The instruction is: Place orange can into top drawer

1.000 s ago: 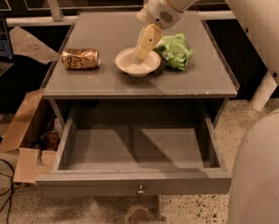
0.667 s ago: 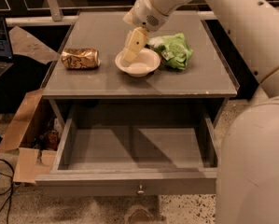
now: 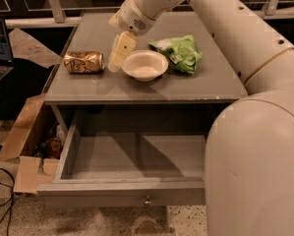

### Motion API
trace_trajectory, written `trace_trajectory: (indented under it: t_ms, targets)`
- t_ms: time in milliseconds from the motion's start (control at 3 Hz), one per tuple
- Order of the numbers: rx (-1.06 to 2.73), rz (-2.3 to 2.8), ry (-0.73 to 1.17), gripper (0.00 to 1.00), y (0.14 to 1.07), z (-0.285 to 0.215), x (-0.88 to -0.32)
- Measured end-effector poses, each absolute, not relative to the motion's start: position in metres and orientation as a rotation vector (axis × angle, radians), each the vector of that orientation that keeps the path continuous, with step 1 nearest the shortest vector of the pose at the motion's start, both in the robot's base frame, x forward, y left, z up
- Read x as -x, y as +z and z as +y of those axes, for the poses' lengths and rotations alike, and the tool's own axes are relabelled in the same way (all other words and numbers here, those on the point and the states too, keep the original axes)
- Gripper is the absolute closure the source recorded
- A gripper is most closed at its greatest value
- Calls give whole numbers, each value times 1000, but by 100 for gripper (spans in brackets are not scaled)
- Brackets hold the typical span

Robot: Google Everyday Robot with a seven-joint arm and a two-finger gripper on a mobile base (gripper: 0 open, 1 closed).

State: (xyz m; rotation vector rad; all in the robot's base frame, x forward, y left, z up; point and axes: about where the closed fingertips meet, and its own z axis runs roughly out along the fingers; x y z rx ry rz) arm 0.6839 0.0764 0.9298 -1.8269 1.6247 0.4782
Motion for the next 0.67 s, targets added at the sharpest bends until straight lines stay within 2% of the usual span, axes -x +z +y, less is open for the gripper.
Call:
trace_trajectory:
  t_ms: [667]
  targets:
    - [1904,1621,456,0,911,105,-697]
